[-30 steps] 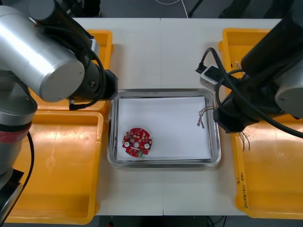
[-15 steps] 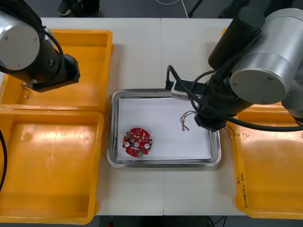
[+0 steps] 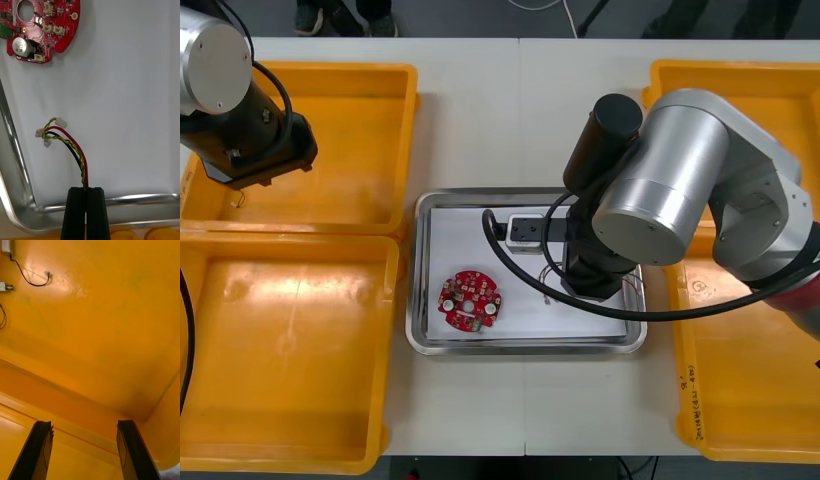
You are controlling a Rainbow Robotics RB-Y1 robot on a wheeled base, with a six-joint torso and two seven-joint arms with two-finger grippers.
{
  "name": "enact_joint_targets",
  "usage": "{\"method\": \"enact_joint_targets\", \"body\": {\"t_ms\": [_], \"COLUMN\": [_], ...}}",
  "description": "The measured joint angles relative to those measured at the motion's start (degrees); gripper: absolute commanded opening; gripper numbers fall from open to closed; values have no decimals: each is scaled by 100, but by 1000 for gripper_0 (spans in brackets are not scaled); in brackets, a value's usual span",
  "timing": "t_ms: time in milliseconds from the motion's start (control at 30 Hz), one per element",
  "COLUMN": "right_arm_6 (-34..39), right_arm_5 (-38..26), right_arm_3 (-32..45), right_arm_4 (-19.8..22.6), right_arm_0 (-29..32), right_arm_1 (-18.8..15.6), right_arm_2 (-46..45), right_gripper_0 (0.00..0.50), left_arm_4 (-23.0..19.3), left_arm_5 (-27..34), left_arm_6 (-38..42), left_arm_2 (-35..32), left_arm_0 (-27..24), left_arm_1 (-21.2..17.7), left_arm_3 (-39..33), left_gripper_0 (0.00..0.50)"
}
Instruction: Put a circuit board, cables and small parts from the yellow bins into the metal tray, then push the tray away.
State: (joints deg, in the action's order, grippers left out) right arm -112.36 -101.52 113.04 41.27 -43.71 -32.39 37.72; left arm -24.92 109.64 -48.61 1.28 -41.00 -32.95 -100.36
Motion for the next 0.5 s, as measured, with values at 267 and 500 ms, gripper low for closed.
{"method": "enact_joint_targets", "body": {"t_ms": [267,500], "right_arm_6": [0,0], "right_arm_5": [588,893], "right_arm_3": [-630,-793], "right_arm_4": [-7,3], "right_arm_0": [38,104], "right_arm_1": [215,232], "right_arm_2": [135,440], "right_gripper_0": [0,0], "left_arm_4": [488,940], "left_arm_5": [-436,-884], "left_arm_6": [-42,-43], "left_arm_2": [-49,-234], "left_arm_0": [-183,-270], "left_arm_1": [-1,-1], "left_arm_3": [512,1091], "left_gripper_0": [500,500]}}
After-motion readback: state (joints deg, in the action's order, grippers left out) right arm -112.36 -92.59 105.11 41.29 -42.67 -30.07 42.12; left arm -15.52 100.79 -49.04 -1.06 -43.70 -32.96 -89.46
